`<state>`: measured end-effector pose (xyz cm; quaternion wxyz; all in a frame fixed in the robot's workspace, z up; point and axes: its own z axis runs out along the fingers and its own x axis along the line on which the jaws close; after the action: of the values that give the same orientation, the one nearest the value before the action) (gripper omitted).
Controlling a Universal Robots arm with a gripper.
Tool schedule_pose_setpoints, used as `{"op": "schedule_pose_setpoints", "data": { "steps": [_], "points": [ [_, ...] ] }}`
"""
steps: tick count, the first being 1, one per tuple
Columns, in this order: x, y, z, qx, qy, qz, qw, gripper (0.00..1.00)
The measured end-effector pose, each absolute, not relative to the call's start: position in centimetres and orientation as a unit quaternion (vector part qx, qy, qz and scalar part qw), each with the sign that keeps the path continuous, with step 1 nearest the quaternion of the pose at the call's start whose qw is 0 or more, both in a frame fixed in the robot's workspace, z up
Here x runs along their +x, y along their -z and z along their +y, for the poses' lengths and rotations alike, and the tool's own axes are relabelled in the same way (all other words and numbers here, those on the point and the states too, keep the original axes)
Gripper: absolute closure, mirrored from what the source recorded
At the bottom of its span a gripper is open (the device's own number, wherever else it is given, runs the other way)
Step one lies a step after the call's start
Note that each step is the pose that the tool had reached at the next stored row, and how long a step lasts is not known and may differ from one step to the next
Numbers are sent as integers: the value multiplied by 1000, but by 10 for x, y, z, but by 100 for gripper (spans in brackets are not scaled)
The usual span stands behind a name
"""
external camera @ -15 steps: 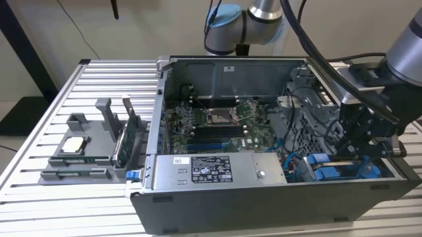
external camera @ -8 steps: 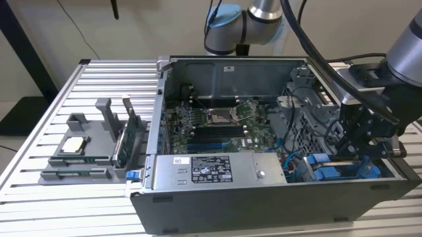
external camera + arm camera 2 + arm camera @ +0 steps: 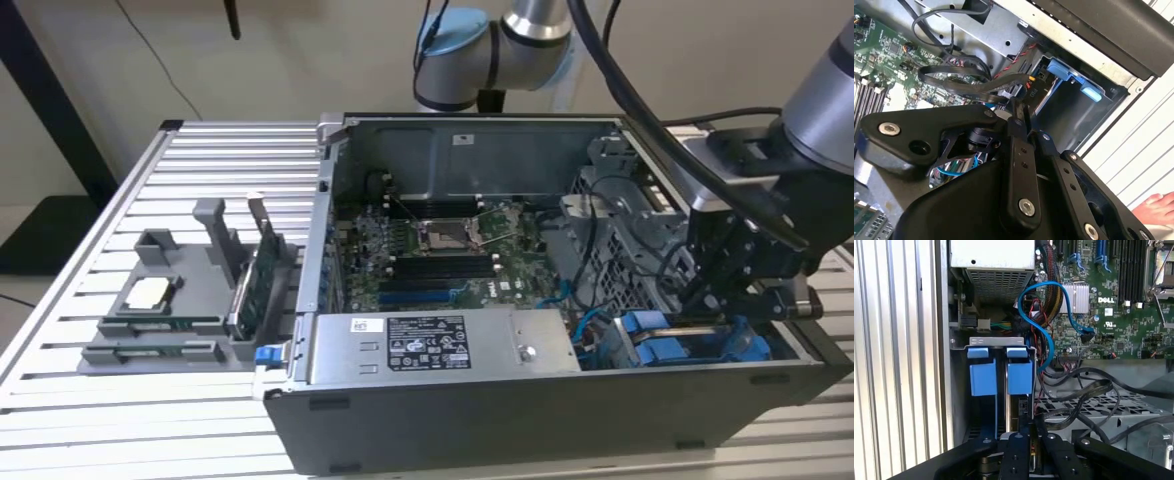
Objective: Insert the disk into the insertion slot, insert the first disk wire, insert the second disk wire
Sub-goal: 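Insert the second disk wire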
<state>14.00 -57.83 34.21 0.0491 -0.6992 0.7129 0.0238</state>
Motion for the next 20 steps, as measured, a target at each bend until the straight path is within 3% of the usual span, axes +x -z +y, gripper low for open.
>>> {"op": "schedule_pose_setpoints", "data": {
  "steps": [18,20],
  "points": [
    [138,-335,-580,-699,-21,713,49,84],
    [138,-334,-580,-699,-21,713,51,76]
  ]
}}
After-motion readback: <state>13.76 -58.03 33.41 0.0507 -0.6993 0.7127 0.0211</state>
